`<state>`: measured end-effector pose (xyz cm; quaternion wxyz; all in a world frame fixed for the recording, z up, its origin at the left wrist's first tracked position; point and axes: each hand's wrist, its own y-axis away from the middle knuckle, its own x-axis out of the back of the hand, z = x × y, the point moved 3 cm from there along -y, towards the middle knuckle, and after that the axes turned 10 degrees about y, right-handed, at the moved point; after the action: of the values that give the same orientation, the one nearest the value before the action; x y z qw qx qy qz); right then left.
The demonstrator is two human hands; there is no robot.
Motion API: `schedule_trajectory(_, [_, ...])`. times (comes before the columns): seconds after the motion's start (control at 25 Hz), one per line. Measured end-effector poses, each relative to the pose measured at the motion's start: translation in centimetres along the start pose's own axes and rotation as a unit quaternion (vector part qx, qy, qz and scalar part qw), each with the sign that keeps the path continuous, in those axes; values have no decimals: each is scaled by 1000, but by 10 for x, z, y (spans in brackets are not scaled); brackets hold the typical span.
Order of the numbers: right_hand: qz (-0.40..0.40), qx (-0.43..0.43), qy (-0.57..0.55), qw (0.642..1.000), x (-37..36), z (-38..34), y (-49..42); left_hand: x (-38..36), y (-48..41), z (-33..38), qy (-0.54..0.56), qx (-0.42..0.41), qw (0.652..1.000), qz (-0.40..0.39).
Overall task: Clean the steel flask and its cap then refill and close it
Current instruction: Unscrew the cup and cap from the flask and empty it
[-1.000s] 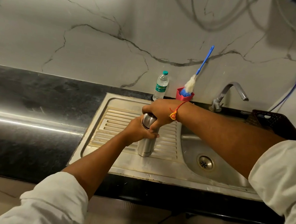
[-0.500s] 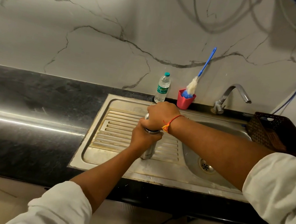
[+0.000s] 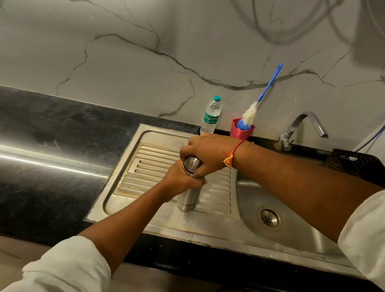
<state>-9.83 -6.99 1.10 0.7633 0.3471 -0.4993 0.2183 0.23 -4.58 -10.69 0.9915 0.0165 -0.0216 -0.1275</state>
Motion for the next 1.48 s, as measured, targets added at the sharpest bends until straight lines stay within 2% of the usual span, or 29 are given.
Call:
schedule_trajectory(0.12, [10, 36, -61, 997, 7, 0, 3, -1, -2, 2, 2, -5, 1000, 0])
schedule_trajectory(0.2, [47, 7, -141, 989, 11, 0, 6, -1, -2, 2, 12, 2, 1000, -1])
schedule_trajectory(0.28, [58, -80, -104, 990, 9, 3, 7, -1, -2, 1, 18, 4, 1000, 0])
schedule_trajectory(0.36, [9, -161, -24, 987, 3, 6, 8, 0, -2, -1, 21, 3, 1000, 4])
schedule_trajectory(0.4, [-11, -175, -19, 984, 1, 6, 7, 0, -1, -2, 22, 2, 1000, 4])
schedule_trajectory(0.48, [-26, -145, -57, 988, 2, 5, 6, 0, -1, -3, 18, -1, 1000, 2])
schedule_trajectory(0.6, [-36, -35, -90, 995, 7, 3, 9, -1, 1, -4, 9, -7, 1000, 4])
schedule_trajectory(0.68, [-36, 5, -114, 993, 7, 1, 11, -2, 2, -3, 7, -6, 1000, 11])
schedule_trajectory(0.76, [-17, 8, -173, 985, 7, -1, 12, -3, 3, -4, -4, -12, 1000, 17])
schedule_trajectory(0.88, [67, -52, -248, 965, 8, -5, 15, -4, 7, -4, 7, -13, 1000, 24])
schedule_trajectory(0.96, [87, -120, -165, 975, 6, -3, 15, -4, 7, -4, 17, -12, 1000, 22])
schedule_trajectory(1.04, [35, -191, -53, 979, 0, 0, 15, -5, 8, -4, 15, -11, 1000, 21])
schedule_trajectory(1.12, [-4, -216, -50, 975, -1, 3, 19, -6, 9, -3, 8, -13, 1000, 27])
schedule_trajectory(1.2, [3, -166, -77, 983, 3, 4, 22, -7, 11, -2, 5, -12, 999, 36])
schedule_trajectory(1.32, [-2, -37, -95, 995, 9, 5, 24, -9, 14, 1, 4, 0, 999, 50])
schedule_trajectory(1.48, [-3, 40, -128, 991, 5, 11, 21, -14, 16, 7, -8, 21, 997, 73])
